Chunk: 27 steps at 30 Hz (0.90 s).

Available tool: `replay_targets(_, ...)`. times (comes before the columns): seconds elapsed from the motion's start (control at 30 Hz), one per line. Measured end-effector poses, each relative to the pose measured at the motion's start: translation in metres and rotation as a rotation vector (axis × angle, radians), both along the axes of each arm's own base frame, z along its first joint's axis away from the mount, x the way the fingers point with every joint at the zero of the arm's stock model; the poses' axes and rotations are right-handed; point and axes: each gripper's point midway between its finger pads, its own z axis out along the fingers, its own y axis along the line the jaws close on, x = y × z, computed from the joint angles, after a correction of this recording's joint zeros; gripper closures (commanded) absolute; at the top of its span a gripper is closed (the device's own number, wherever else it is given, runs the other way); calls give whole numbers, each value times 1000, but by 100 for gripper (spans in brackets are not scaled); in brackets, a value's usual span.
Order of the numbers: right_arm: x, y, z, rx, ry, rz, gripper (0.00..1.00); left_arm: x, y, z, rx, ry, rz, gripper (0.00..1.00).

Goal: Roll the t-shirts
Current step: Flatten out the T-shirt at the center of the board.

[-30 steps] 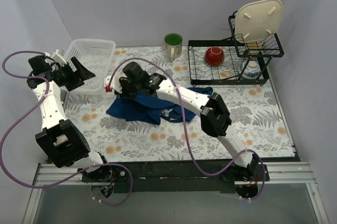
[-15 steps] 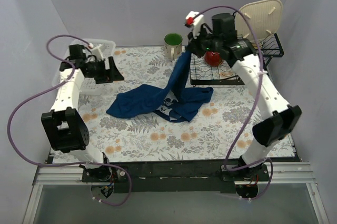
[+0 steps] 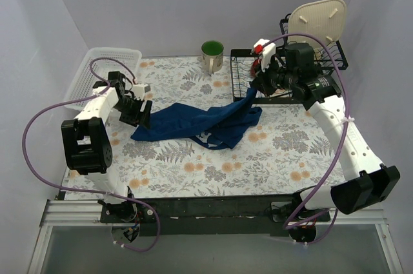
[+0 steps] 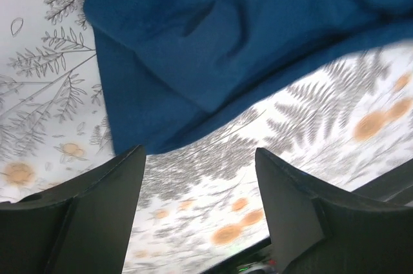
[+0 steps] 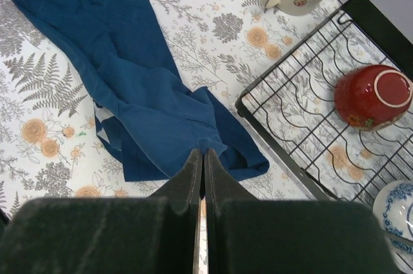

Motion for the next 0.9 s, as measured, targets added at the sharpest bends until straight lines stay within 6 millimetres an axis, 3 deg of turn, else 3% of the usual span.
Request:
replay_targets(0.23,6,-12,-5,-16,9,-38,99,-28,22,-3,105,-62,-453,34)
replay_targets(0.4,18,-20,-11,-42,33,-79,99,-44,37,-20,196,-126,-711,37)
replay_targets(0.57,34,-31,-16,-65,54,-125,99,-31,45,-29,260,-188,-842,44)
replay_targets(0.73,36,-33,-17,-71,60,-134,99,-15,48,-37,280,-206,-888,51)
replay_targets(0.9,36,-34,-18,-73,59,-138,99,-15,48,-49,273,-177,-920,53)
